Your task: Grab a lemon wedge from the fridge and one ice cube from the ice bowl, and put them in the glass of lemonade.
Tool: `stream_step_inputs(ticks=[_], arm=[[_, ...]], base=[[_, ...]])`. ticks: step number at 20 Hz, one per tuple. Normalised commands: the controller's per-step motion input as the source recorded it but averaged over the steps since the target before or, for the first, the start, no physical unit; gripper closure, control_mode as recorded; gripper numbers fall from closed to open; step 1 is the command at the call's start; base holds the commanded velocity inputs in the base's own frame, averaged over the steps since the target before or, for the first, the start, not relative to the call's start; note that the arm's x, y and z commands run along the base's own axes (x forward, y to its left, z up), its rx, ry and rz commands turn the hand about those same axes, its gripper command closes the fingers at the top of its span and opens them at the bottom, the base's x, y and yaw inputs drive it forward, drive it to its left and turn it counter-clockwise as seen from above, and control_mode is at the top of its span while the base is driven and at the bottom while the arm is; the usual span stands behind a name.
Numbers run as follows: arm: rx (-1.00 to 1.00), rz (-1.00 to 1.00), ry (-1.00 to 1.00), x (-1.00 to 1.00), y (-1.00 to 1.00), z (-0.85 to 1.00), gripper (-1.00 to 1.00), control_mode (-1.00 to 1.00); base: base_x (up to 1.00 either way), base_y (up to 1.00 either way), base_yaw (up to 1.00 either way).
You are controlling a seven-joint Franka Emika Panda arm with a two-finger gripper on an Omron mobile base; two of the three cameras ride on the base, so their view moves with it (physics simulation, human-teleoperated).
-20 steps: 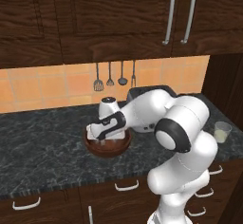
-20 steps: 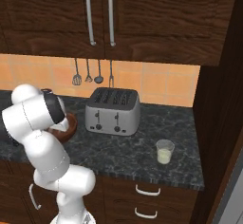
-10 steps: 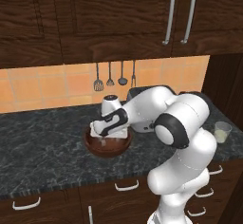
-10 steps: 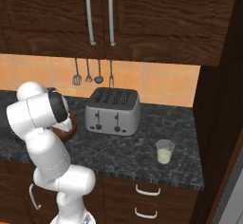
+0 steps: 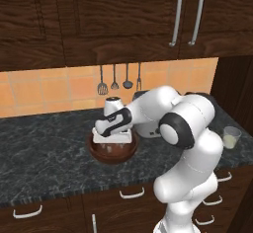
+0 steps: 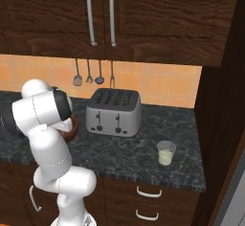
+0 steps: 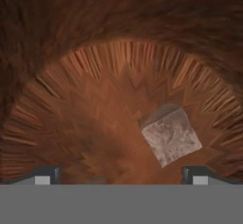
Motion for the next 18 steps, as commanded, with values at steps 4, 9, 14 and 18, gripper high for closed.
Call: stream_step_inputs(ticks=[4, 9, 14, 18], arm=[[0.00, 0.07, 0.00, -0.07, 0.06, -0.03, -1.00, -1.00], [-0.04, 0.07, -0.03, -0.34, 0.00, 0.00, -1.00, -1.00], [0.00, 0.05, -0.12, -0.15, 0.00, -0.02, -1.00, -1.00], [0.00, 0.04, -0.02, 0.00, -0.05, -0.01, -1.00, -1.00]], base=[[0.00, 0.00, 0.00], [0.00, 0.00, 0.00], [0.00, 0.00, 0.00], [0.00, 0.00, 0.00]])
